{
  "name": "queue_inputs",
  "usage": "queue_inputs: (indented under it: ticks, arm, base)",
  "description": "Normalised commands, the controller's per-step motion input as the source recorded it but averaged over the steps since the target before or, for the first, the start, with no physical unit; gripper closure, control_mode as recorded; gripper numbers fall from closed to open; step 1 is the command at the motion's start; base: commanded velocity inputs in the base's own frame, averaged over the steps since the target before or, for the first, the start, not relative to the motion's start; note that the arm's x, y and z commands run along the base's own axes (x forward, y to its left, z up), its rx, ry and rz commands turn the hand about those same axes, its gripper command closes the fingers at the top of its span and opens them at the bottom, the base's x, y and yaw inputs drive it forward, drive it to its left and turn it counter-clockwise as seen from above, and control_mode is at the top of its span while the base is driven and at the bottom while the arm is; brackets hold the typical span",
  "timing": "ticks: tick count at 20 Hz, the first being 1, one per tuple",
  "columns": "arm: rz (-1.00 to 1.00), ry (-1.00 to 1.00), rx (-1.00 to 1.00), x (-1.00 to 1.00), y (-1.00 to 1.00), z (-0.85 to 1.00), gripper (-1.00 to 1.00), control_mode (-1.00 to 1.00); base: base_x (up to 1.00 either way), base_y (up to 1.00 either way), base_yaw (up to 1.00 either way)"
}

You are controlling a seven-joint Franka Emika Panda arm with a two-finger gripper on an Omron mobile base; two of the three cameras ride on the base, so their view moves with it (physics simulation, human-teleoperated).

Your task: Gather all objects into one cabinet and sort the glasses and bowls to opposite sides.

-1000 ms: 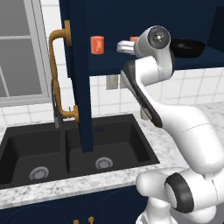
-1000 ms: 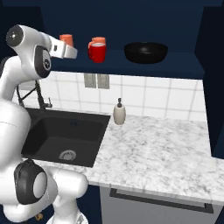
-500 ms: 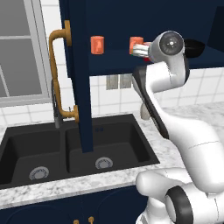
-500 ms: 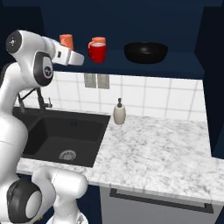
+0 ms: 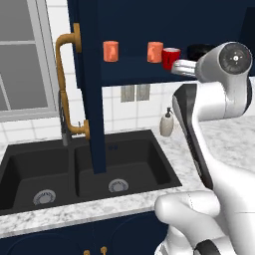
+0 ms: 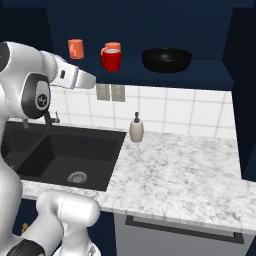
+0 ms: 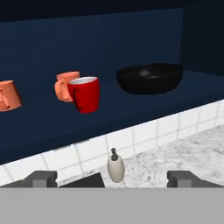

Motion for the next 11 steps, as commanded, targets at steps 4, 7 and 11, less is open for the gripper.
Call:
queue_inputs:
  ticks: [4,7,11]
  arm:
    - [0.00,0.03,0.00,-0.91,0.00,0.00,-1.00,-1.00]
    - [0.00,0.03,0.00,-0.91,0.00,0.00,-1.00,-1.00]
    - [0.01,0.04,0.00,-0.76,0.00,0.00,-1.00,-1.00]
  base:
    - [0.00,0.00,0.00]
    - [0.00,0.00,0.00]
    - [0.00,0.00,0.00]
